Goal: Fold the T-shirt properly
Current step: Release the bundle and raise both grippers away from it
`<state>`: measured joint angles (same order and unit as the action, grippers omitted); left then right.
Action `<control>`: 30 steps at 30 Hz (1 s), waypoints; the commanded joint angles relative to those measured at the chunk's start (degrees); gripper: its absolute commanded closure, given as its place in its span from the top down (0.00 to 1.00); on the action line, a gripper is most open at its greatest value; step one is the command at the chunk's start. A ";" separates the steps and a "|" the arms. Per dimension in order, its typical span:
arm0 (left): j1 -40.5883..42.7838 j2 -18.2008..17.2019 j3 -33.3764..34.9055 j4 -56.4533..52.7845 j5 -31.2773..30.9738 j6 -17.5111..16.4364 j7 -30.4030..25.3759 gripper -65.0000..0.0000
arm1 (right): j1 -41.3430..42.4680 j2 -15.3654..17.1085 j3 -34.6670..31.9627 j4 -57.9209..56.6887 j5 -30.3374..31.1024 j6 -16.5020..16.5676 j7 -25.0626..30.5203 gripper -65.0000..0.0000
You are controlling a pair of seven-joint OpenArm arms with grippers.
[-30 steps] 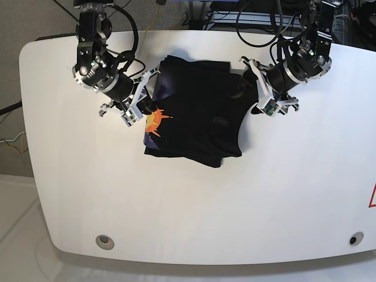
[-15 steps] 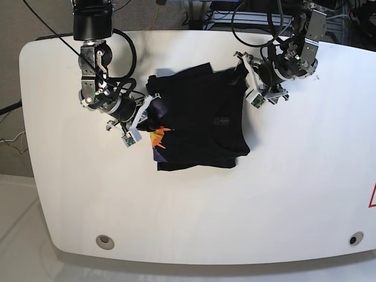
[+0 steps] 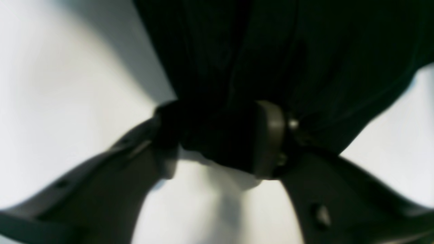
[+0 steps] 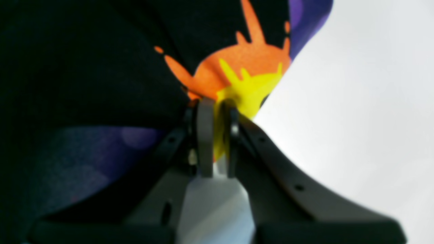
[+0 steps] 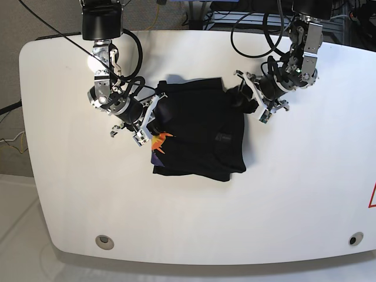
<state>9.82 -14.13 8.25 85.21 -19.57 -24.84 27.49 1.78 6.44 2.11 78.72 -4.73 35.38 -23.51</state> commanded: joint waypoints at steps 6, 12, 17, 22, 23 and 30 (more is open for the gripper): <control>-1.97 0.33 1.62 -4.72 4.67 1.58 5.29 0.00 | -1.23 0.60 1.30 3.84 -1.73 -2.56 -10.65 0.06; -2.01 -1.52 2.58 -3.08 4.47 1.81 2.91 0.00 | -5.50 0.83 1.55 16.37 0.23 -10.84 -20.93 0.06; 0.15 -2.04 0.89 4.09 4.45 1.87 2.66 0.00 | -8.63 1.28 1.96 21.87 1.00 -13.62 -22.61 0.06; 7.20 -1.89 -5.78 18.00 4.10 1.62 3.92 0.12 | -8.94 4.90 2.02 23.97 1.32 -13.34 -24.19 0.06; 8.17 -1.79 -6.58 19.64 4.10 1.55 3.89 0.16 | -8.84 5.37 1.99 23.81 1.25 -13.16 -24.02 0.06; 10.91 -2.97 -6.68 21.68 3.55 1.27 2.95 0.44 | -9.90 4.15 0.93 20.96 1.17 -11.11 -20.15 0.06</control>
<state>20.95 -16.29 1.10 106.37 -14.79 -23.14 31.57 -7.68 11.64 3.38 99.74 -4.34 23.35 -45.21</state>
